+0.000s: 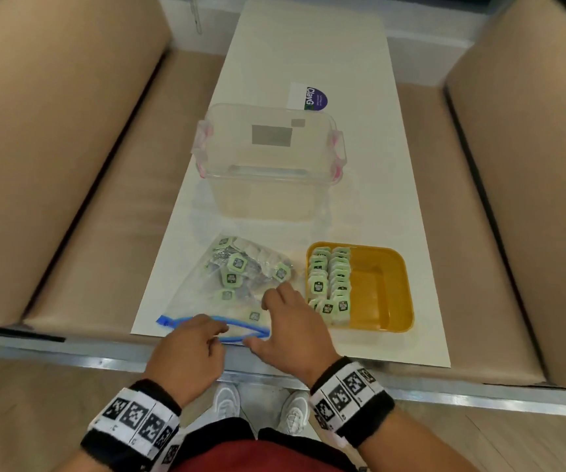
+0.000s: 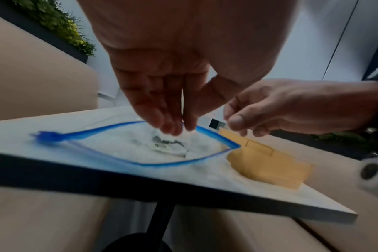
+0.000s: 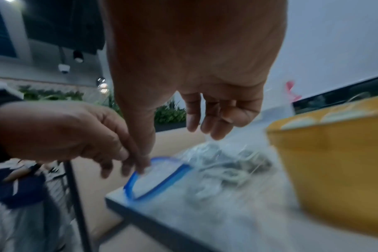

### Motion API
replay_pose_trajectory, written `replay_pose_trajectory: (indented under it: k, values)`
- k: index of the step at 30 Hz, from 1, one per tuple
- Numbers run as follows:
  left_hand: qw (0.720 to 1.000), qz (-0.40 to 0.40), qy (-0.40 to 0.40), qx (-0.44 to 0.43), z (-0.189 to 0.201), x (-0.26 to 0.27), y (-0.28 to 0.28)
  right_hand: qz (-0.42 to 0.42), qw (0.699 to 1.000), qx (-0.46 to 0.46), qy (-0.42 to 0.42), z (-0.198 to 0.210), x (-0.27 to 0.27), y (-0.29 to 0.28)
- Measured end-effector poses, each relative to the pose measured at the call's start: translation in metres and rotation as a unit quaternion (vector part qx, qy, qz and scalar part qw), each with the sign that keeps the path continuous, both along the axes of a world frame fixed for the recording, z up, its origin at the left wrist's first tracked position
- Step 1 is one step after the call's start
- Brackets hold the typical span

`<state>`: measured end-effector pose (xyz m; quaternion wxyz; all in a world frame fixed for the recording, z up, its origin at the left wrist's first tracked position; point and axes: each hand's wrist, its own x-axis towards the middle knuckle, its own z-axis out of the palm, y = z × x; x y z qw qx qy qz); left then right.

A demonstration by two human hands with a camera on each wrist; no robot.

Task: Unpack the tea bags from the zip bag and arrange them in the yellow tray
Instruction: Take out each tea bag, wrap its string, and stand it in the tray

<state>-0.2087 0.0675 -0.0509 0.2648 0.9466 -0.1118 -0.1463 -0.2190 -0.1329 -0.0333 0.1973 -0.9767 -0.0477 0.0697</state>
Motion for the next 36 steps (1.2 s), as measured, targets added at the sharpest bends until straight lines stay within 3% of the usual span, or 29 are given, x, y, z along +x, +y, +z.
replay_pose_trajectory:
  k: [5,8,11,15,17,18,20,22,25,29,31,34,36]
  values:
    - [0.997,-0.050,-0.049,-0.016,-0.032,-0.013,0.015,0.005,0.998,-0.061,0.002,-0.014,0.014,0.027]
    - [0.996,-0.082,-0.018,-0.003,-0.037,-0.002,0.011,-0.012,0.999,-0.030,-0.010,-0.012,0.020,0.030]
    - [0.998,-0.049,0.029,0.008,-0.028,0.020,-0.002,-0.026,0.999,0.026,-0.029,-0.011,0.023,0.029]
    - [0.993,-0.073,0.004,0.094,-0.015,0.050,-0.023,-0.009,0.992,0.113,-0.062,-0.008,0.024,0.030]
    - [0.986,-0.128,-0.031,0.098,-0.013,0.061,-0.032,0.001,0.988,0.135,-0.081,-0.003,0.025,0.030]
    - [0.975,-0.162,-0.045,0.145,-0.010,0.066,-0.035,0.006,0.986,0.144,-0.086,-0.001,0.025,0.030]
    - [0.935,-0.241,0.005,0.262,-0.005,0.073,-0.045,0.016,0.984,0.160,-0.078,0.000,0.025,0.029]
    - [0.930,-0.217,0.060,0.290,-0.007,0.084,-0.053,0.030,0.982,0.175,-0.066,0.001,0.025,0.027]
    - [0.942,-0.211,0.004,0.261,-0.001,0.101,-0.062,0.043,0.980,0.186,-0.062,0.004,0.025,0.024]
    - [0.979,-0.140,0.048,0.137,-0.003,0.125,-0.075,0.051,0.979,0.186,-0.064,0.008,0.025,0.022]
    - [0.984,-0.111,0.053,0.130,-0.012,0.133,-0.080,0.049,0.979,0.185,-0.065,0.009,0.024,0.021]
    - [0.939,-0.184,-0.012,0.289,-0.027,0.136,-0.085,0.051,0.979,0.182,-0.072,0.008,0.022,0.018]
    - [0.926,-0.201,-0.059,0.313,-0.027,0.139,-0.085,0.049,0.980,0.177,-0.070,0.008,0.021,0.015]
